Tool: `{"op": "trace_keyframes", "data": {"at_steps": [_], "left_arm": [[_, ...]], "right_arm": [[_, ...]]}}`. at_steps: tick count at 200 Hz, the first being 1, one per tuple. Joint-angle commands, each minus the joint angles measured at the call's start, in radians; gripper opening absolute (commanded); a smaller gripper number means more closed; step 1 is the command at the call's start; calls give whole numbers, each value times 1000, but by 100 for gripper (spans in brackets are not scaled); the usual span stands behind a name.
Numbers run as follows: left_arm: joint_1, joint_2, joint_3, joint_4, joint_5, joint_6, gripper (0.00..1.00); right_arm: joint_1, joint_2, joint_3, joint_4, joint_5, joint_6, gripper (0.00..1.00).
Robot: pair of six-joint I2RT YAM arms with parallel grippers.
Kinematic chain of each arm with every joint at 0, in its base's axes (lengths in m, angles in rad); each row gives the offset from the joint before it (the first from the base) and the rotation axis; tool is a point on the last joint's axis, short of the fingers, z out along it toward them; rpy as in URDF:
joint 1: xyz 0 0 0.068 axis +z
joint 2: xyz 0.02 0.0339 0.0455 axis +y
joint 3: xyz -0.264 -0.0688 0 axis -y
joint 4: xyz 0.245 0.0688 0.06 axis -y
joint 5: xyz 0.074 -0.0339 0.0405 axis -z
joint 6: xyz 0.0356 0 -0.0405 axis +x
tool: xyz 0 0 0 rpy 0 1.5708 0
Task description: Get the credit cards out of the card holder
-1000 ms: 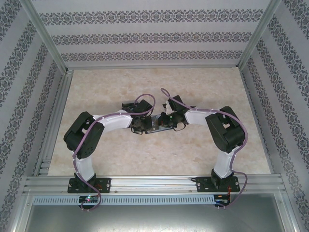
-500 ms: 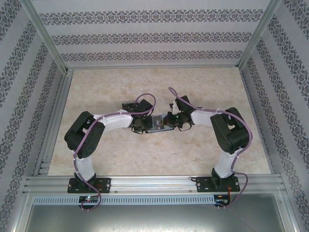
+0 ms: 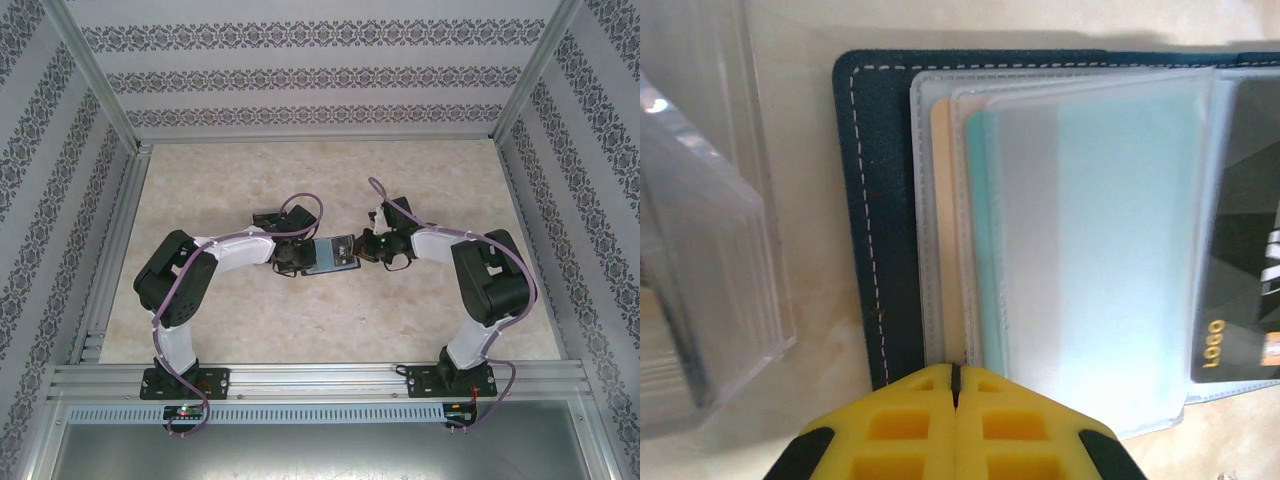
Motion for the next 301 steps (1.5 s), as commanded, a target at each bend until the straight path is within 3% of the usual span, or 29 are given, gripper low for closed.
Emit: {"op": "trace_keyframes", "data": {"at_steps": [1, 27, 45, 64, 103, 142, 187, 253, 301], "left_arm": [[6, 10, 26, -76, 4, 17, 0], [15, -54, 66, -79, 32, 2, 0], [21, -109, 102, -74, 46, -6, 24], [42, -170, 114, -45, 76, -20, 41], [115, -290, 45, 77, 186, -79, 54], [180, -369, -98, 320, 336, -191, 52], [185, -367, -191, 585, 448, -320, 45], [184, -342, -212, 690, 497, -378, 35], [182, -350, -209, 629, 493, -350, 33]], "right_arm": [[-16, -77, -20, -27, -13, -33, 0], [-20, -163, -27, -40, -23, -31, 0], [-20, -215, -30, -40, -36, -20, 0], [-21, -260, -28, -28, -55, 3, 0], [-18, -342, -23, 19, -93, 62, 0], [-18, -387, -43, 144, -156, 166, 0], [1, -369, -65, 332, -229, 298, 0], [58, -334, -48, 376, -251, 319, 0], [70, -324, -43, 387, -242, 322, 0]]}}
